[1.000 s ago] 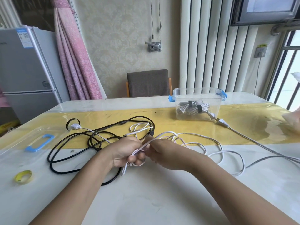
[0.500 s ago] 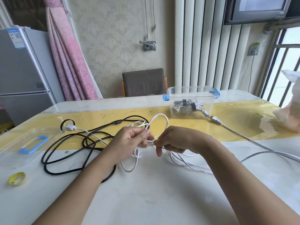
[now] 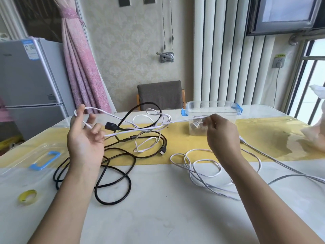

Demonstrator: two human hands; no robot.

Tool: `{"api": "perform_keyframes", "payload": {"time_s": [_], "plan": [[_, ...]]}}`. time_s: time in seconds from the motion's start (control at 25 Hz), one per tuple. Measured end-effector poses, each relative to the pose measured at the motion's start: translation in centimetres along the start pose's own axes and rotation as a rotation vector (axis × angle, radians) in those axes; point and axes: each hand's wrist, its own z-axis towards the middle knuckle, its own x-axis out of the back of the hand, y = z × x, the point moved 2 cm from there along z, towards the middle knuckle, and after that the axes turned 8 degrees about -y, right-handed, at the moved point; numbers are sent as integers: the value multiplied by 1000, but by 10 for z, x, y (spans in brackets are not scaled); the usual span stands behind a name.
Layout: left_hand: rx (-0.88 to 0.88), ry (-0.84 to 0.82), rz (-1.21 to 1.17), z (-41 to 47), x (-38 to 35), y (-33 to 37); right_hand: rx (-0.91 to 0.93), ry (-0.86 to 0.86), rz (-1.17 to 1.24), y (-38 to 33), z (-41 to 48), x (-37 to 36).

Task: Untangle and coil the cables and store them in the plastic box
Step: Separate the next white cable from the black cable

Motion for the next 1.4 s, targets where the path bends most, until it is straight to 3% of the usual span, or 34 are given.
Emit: {"api": "perform_keyframes", "payload": {"time_s": [0.08,0.16,0.24,0.32,0.44,0.52,0.56,0.64,0.68,0.76,0.84,0.96,1.04,1.16,1.28,1.4], "plan": [[13,-58,204,-3,-3,-5,-66,-124,-282,13,3,-5],[199,-157,492,-7,-5,-19,-63,-330,-544,22,0,-11],[467,-205,742,-11,-2,-37,68,-538,-600,21,-7,-21],[565,-143,950,-9,8,-47,246,-683,-494,6,-19,-34],[475,-69,1496,-6,21,-44,361,-721,-423,-12,-35,-53],[252,-45,1860,-8,19,-39,343,-718,-491,-10,-38,-58],[22,-93,1899,-10,14,-38,328,-722,-522,-7,-38,-58],[-386,-403,1744,-16,-3,-44,318,-736,-524,-5,-38,-56],[-406,-606,1648,-20,-9,-51,315,-745,-499,-6,-38,-56],[-168,-937,1542,-31,-13,-76,290,-748,-411,-11,-40,-54],[18,-1063,1529,-36,-10,-97,248,-717,-320,-14,-39,-53],[63,-969,1565,-30,-1,-110,200,-641,-277,-15,-35,-52],[-4,-832,1653,-20,2,-106,193,-548,-259,-18,-32,-46],[-168,-417,1690,-7,1,-84,250,-323,-128,-27,-28,-29],[-105,15,1434,11,15,-51,248,21,85,-24,-19,1],[46,258,986,29,45,-31,91,172,158,-6,-1,27]]}}
